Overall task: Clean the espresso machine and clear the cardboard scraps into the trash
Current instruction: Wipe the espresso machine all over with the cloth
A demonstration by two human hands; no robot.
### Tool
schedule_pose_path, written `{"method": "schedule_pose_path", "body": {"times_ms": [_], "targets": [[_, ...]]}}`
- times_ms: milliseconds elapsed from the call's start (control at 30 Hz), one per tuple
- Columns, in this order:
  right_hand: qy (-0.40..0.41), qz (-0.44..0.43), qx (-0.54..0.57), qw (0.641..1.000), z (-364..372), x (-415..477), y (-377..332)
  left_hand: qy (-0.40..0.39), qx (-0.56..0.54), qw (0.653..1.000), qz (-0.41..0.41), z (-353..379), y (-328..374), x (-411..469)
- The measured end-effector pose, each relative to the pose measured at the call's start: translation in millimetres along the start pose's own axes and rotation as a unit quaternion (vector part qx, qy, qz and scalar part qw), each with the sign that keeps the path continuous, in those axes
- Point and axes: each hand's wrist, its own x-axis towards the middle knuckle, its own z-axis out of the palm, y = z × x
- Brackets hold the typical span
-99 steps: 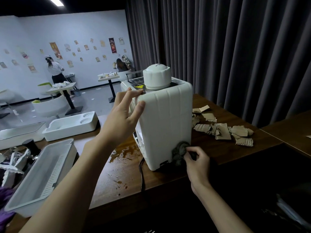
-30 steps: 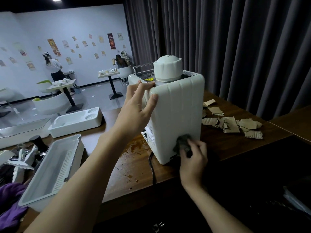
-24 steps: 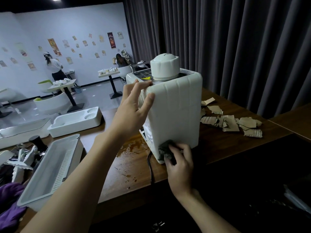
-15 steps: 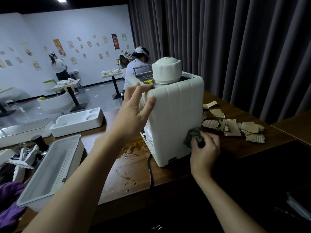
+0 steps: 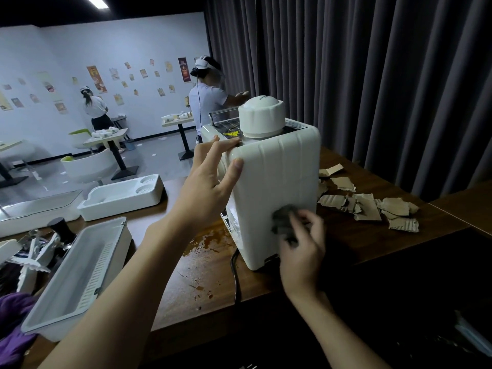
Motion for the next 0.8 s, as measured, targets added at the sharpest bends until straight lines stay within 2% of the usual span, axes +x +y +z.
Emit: {"method": "schedule_pose_path", "body": {"times_ms": [100,167,233,367,433,500,633,800], "targets": [[0.080,0.053,0.031,0.995,-5.8,30.3,-3.1,-0.004,0.001,1.000,-0.007,-1.0,0.8,0.5],[0.089,0.074,0.038,0.993,-5.2,33.9,-10.0,-0.004,0.001,1.000,-0.006,-1.3,1.0,0.8],[0.067,0.061,0.038,0.995,-0.1,21.4,-23.1,-0.001,-0.001,1.000,-0.006,-0.7,1.0,0.4],[-0.038,-0.062,0.033,0.997,11.7,-16.1,-43.8,0.007,-0.006,1.000,-0.004,-1.4,1.8,-0.4],[-0.054,-0.083,0.050,0.994,9.4,-14.4,-43.9,0.003,0.000,1.000,-0.001,-2.9,2.2,-0.5],[-0.038,-0.064,0.054,0.996,4.0,-1.2,-40.0,0.001,0.002,1.000,-0.002,-3.9,1.4,-0.6],[0.069,0.040,0.077,0.994,-7.3,39.8,-36.4,0.001,0.009,1.000,-0.006,-2.1,1.6,-0.3],[0.028,0.039,0.109,0.993,1.6,20.0,-51.7,0.003,0.004,1.000,-0.012,-1.0,2.0,-0.1]]}}
